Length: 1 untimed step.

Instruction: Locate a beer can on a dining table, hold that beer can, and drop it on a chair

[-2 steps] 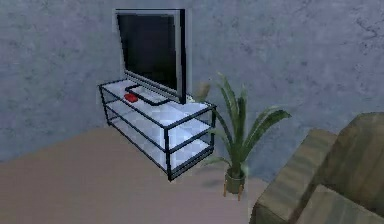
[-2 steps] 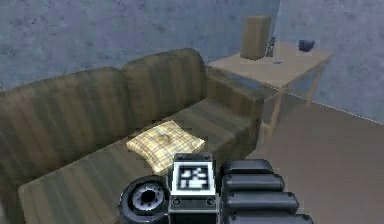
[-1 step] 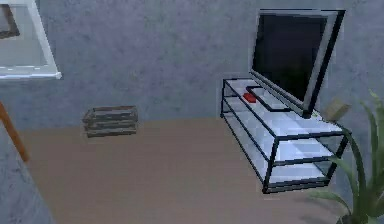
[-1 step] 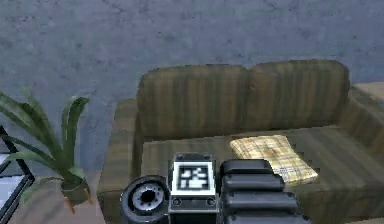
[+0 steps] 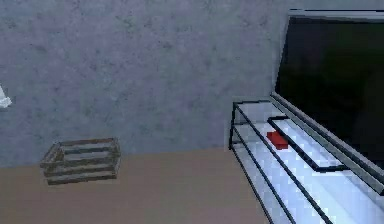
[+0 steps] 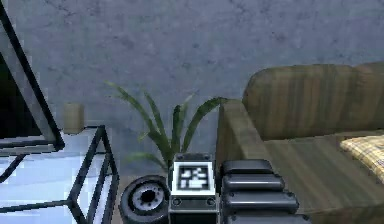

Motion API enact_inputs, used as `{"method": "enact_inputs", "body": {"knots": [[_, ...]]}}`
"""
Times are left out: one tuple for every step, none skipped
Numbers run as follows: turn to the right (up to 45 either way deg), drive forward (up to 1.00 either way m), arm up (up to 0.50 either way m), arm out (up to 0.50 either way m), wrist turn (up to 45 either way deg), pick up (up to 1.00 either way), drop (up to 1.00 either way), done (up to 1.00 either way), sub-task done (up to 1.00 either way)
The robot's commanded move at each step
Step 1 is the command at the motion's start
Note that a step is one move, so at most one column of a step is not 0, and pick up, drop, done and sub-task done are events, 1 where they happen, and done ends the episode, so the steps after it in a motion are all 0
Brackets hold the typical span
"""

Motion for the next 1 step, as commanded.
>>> {"method": "enact_inputs", "body": {"knots": [[-45.0,0.00,0.00,0.00,0.0,0.00,0.00,0.00,0.00]]}}
